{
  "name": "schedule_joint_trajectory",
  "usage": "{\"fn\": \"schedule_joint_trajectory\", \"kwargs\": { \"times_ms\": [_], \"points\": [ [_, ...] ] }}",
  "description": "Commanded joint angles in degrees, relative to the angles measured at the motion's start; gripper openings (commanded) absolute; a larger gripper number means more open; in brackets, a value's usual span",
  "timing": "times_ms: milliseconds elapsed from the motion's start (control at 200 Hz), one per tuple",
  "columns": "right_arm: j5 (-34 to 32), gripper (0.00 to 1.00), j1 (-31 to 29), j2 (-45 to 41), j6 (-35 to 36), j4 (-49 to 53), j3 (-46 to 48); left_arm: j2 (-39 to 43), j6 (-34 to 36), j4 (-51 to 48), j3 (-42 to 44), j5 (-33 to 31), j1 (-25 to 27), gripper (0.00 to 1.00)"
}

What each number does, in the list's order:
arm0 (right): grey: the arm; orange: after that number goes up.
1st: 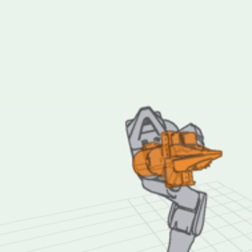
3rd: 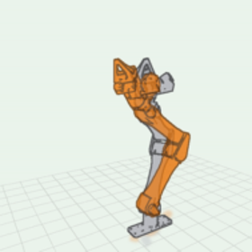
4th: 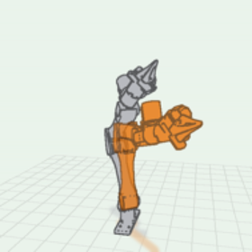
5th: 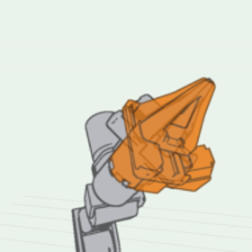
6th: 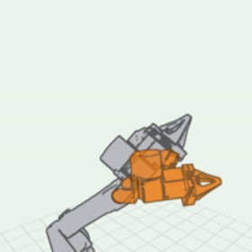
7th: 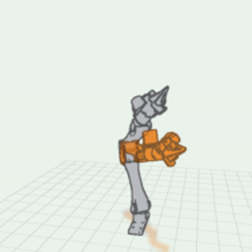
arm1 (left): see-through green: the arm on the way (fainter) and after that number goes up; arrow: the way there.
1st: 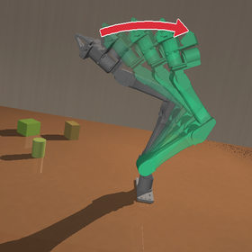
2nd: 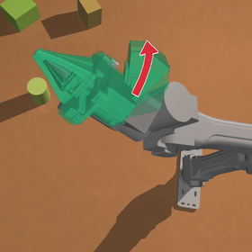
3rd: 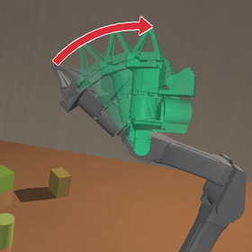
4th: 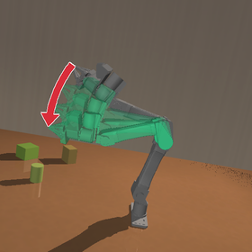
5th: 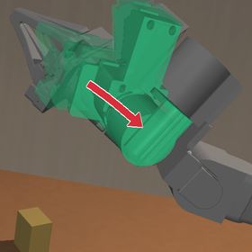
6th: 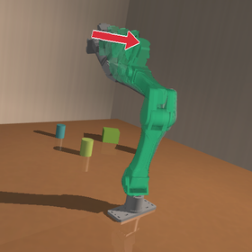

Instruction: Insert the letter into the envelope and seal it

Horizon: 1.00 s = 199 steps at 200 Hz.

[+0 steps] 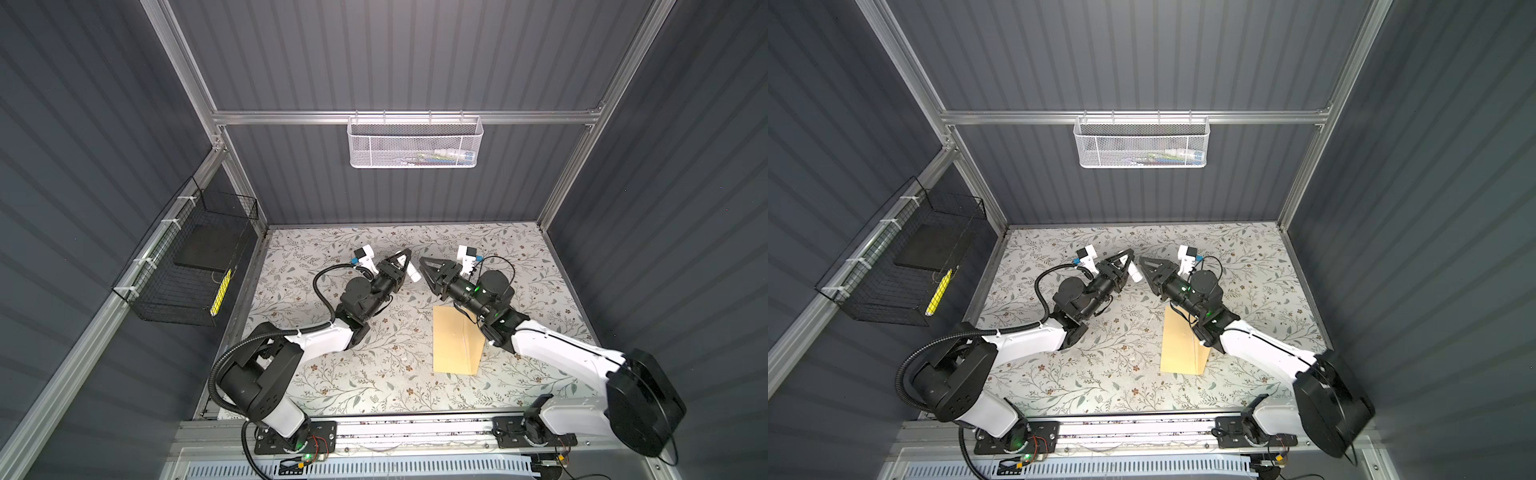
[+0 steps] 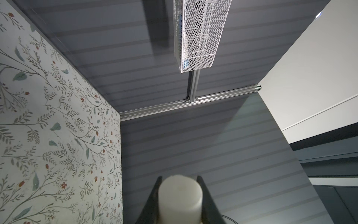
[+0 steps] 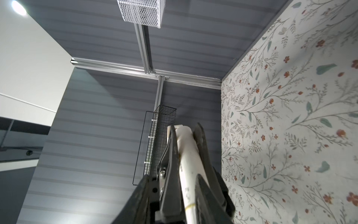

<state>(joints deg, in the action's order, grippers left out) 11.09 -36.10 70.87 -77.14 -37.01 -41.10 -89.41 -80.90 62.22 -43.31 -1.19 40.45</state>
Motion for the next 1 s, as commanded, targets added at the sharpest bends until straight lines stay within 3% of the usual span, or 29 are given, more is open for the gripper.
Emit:
{"fn": "schedule_joint_trajectory", "kwargs": {
  "times_ms": [0, 120, 235, 305, 390, 625, 991],
  "points": [
    [-4.22, 0.55, 0.37, -8.72, 19.28, 15.97, -1.14, 3.56, 3.29, -6.53, -1.83, 1.17, 0.12, 0.0],
    [-9.74, 0.71, -2.38, -14.84, 44.46, 21.72, -0.71, 5.11, 3.81, -12.86, -3.41, 1.87, 0.07, 0.0],
    [-13.0, 0.75, -7.19, -17.25, 69.77, 19.56, 2.52, 5.89, 3.43, -18.22, -5.25, 2.42, 0.04, 0.0],
    [-15.73, 0.75, -10.05, -17.57, 81.03, 16.8, 4.45, 6.11, 3.21, -19.65, -5.9, 2.67, 0.07, 0.0],
    [-17.48, 0.75, -10.98, -16.85, 89.39, 13.76, 5.74, 6.12, 2.85, -20.99, -6.37, 2.86, 0.07, 0.0],
    [-18.99, 0.72, -14.23, -10.61, 103.13, 6.55, 5.02, 6.0, 2.37, -21.0, -6.56, 3.12, 0.07, 0.0],
    [-21.86, 0.56, -15.49, -1.51, 106.44, 2.67, 0.63, 6.26, 2.07, -20.9, -6.26, 3.38, 0.07, 0.0]
  ]
}}
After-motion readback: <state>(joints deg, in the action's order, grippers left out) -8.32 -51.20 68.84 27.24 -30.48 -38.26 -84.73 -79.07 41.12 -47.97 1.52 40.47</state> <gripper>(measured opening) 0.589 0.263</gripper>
